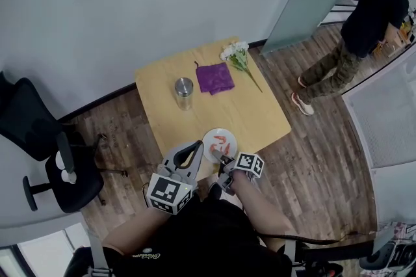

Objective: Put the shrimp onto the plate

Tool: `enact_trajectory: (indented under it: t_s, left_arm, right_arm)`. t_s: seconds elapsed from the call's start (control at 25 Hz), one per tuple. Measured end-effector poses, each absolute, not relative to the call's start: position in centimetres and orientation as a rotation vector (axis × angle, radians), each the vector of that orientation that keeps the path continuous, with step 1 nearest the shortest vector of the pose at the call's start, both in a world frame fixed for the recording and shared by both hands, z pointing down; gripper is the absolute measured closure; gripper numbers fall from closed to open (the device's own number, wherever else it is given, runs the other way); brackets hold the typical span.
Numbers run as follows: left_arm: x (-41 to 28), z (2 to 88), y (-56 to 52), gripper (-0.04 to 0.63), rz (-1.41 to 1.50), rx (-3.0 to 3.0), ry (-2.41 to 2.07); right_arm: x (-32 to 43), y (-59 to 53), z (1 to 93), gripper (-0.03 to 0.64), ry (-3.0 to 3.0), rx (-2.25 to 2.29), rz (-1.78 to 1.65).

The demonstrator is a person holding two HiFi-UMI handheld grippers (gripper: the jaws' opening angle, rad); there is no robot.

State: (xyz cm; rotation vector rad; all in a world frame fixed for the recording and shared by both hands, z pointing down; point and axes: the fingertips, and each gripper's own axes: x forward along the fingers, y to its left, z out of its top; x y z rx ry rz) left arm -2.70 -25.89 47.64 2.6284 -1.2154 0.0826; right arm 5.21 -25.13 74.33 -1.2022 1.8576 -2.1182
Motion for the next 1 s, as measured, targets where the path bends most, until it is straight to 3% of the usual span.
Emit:
enact_trajectory:
  t_s: [0.36, 1.0]
  left_arm:
    - [-2.2, 47.1, -25.6, 0.595, 0.074, 2.646, -1.204]
    - [-2.1, 47.0, -25.5, 0.595, 0.075, 2.651, -1.204]
  right_arm:
    - [6.3, -25.7, 73.2, 0.360, 1.876, -1.245, -2.048]
    - [8.0, -28.5, 69.8, 0.336, 2.125, -1.396, -1.716]
